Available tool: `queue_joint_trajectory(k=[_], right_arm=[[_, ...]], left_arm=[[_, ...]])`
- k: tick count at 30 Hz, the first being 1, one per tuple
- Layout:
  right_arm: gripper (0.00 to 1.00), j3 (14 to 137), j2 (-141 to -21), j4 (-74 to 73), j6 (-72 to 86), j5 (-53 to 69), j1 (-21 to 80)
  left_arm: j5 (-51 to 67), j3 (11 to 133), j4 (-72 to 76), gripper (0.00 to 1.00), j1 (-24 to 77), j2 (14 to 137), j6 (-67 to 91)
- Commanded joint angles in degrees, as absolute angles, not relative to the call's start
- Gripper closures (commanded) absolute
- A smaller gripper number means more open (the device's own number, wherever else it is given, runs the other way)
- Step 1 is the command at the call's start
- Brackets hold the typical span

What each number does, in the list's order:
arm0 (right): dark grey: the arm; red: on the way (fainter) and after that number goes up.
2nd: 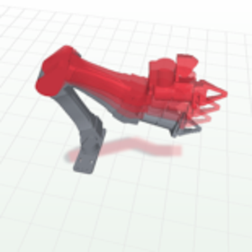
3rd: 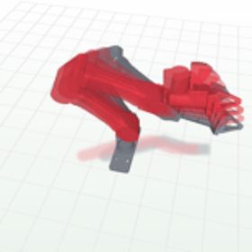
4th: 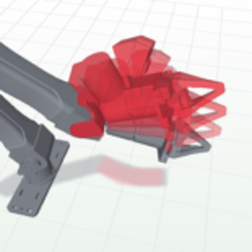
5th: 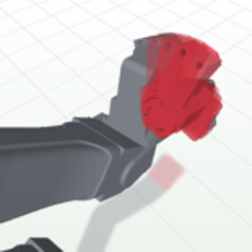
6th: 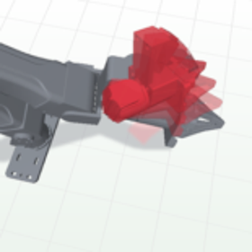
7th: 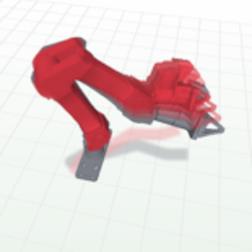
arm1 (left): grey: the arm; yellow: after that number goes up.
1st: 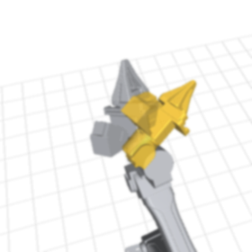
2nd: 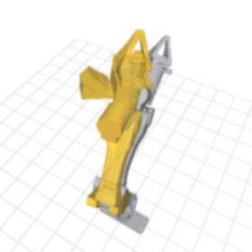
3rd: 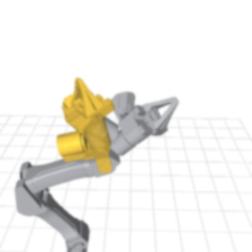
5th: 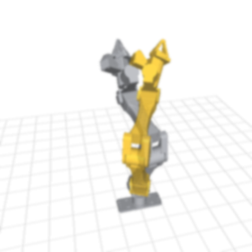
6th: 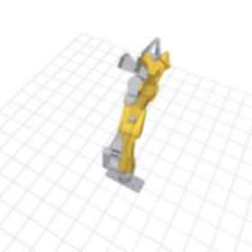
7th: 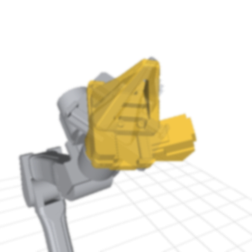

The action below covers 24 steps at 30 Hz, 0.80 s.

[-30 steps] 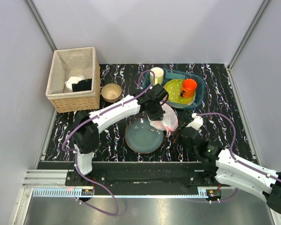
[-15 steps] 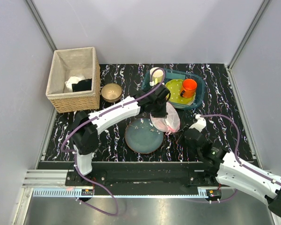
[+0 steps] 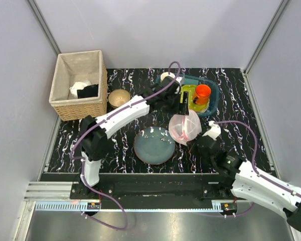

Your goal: Unzip the laundry bag and remove the bra

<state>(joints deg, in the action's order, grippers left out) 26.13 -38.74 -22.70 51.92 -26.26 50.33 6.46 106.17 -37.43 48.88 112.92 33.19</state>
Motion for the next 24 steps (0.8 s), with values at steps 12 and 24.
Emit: queue_joint_trajectory(k=[12,24], right_arm=[[1.00,27.0,-45.9,-13.7,51.6,-24.1,50.5],[1.00,27.0,-45.2,-15.1,52.0,-24.1,50.5]], left_arm=[[22.8,71.6,-5.3,0.21,46.3,94.8,57.2],[23.4,69.9,1.5,0.56,48.5,101.2,59.2]])
